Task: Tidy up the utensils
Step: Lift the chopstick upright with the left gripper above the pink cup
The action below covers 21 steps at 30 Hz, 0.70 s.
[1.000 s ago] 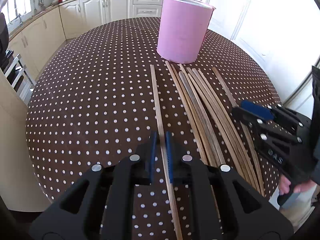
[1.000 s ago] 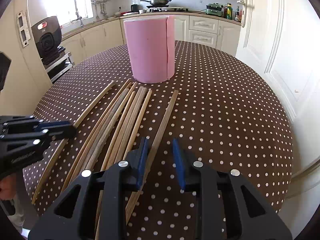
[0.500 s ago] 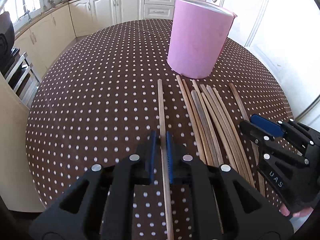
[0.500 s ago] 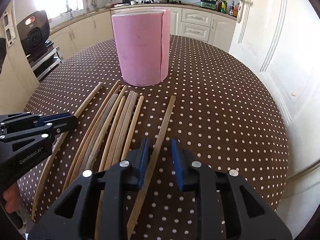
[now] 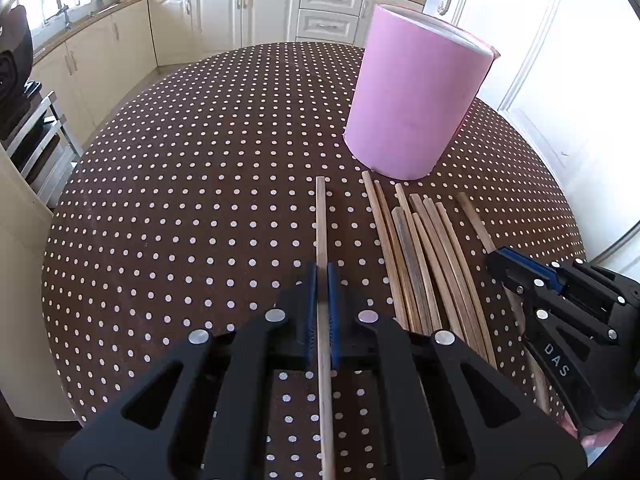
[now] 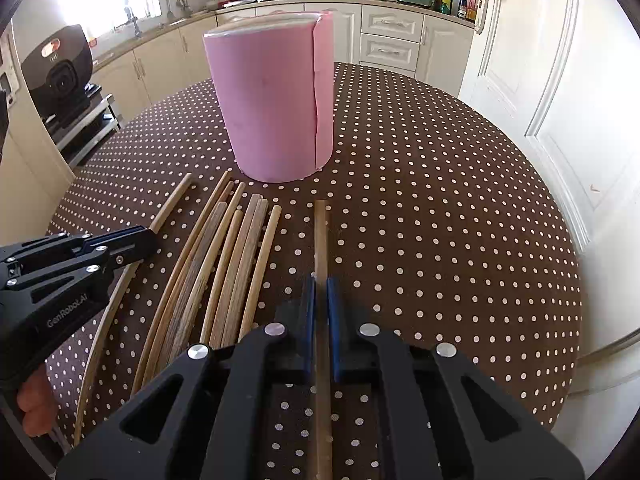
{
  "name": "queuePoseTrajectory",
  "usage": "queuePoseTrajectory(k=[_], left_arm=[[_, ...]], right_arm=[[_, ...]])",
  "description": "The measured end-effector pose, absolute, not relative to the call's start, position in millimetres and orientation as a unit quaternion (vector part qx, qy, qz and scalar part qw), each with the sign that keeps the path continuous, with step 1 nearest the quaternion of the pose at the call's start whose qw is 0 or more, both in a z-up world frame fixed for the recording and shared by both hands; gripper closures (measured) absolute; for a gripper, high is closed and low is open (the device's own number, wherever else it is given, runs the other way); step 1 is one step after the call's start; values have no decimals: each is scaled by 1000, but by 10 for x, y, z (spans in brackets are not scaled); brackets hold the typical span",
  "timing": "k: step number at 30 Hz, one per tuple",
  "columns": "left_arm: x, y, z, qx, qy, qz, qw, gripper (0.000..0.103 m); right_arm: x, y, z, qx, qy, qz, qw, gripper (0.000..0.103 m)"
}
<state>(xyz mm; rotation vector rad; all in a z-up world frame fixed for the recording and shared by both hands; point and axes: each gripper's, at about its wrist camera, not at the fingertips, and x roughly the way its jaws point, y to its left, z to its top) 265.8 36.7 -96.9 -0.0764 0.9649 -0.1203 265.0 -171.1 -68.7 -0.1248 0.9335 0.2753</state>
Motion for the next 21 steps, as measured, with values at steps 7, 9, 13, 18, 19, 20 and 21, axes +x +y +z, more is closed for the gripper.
queuePoseTrajectory(k=[7,9,13,18,19,20,21], left_arm=[[2553,459,-986,-56,451,-72,888,97],[2533,510,-962,-66,440,-74,892,97],[2469,564,-918,-75,421,-80,901,97],[2371,632,-848,-91,397,-94,908,97],[2354,649,-828,-92,392,-96,910,97],[2330,658,-797,-94,385,-99,913,97],[2306,668,-763,-97,378,-102,915,97]], right_arm=[[2627,-1918,-673,-2,435,136,890,98],[2599,-1955,-654,8,429,141,892,98],[2511,-2028,-567,30,402,151,903,98],[2438,-2166,-420,59,368,162,914,98],[2425,-2171,-389,62,362,164,916,98],[2409,-2191,-352,64,354,168,918,98],[2389,-2210,-319,67,346,168,921,98]])
